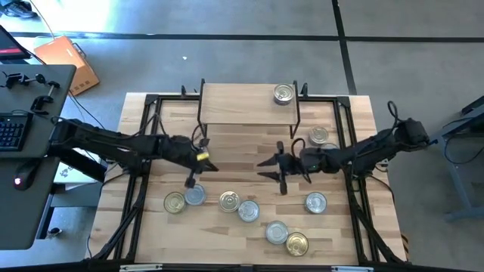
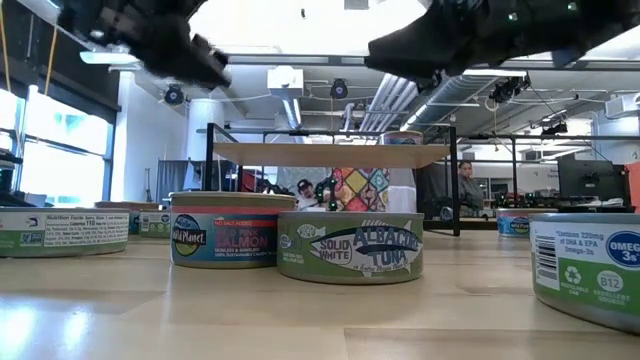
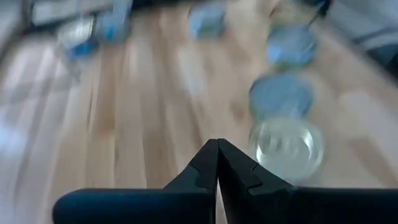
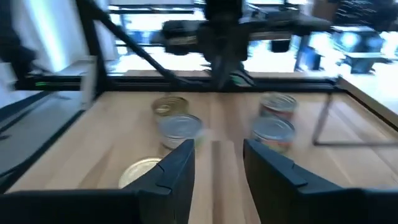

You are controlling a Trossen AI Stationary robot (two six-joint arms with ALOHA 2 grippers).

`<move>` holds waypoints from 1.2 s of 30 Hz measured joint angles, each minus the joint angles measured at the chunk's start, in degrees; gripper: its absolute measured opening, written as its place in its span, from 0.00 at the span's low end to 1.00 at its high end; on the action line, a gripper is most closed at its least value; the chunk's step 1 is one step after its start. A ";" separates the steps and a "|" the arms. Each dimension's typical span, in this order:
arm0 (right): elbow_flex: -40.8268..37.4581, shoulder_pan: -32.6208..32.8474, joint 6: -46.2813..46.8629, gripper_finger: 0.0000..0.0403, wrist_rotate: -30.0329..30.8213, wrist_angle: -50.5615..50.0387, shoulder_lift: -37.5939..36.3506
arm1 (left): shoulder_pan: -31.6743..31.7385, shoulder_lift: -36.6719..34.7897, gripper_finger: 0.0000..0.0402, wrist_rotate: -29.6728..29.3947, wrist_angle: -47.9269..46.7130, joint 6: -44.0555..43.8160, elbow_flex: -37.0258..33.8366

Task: Stack canned seafood by type on shelf
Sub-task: Put the bottom left light green tuna can on the shelf

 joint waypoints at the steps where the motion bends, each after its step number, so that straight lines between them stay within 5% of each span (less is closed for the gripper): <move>1: 0.00 0.44 0.68 0.33 1.66 -0.52 0.00 | -1.35 0.00 0.00 -3.36 -2.61 -2.14 0.00; 6: 0.08 1.45 1.69 0.40 4.02 1.47 2.62 | -8.29 0.00 0.00 -16.35 -18.25 -18.86 0.00; 11: 0.09 1.36 3.96 0.49 4.67 7.15 8.02 | -14.60 0.35 0.00 -18.18 -29.32 -37.43 -0.12; 18: 0.11 1.32 0.71 0.51 4.58 15.46 13.79 | -18.24 2.63 0.00 -11.10 -9.89 -44.72 -10.81; 23: 0.13 1.34 -1.84 0.51 4.54 14.90 13.31 | -14.95 7.81 0.00 -13.22 8.30 -43.95 -15.86; 27: 0.16 1.29 -2.03 0.51 6.59 14.93 11.77 | -10.28 13.95 0.00 -20.39 25.57 -34.99 -15.88; 30: 0.18 1.29 -2.02 0.51 10.69 14.60 11.12 | -6.38 18.53 0.00 -20.09 41.72 -26.19 -13.30; 33: 0.19 1.23 -2.03 0.51 14.03 13.71 11.16 | -3.74 20.38 0.00 -14.79 40.42 -20.13 -9.21; 36: 0.20 0.57 -0.36 0.51 15.00 9.42 11.22 | -2.92 18.34 0.00 -10.16 23.86 -19.42 -4.68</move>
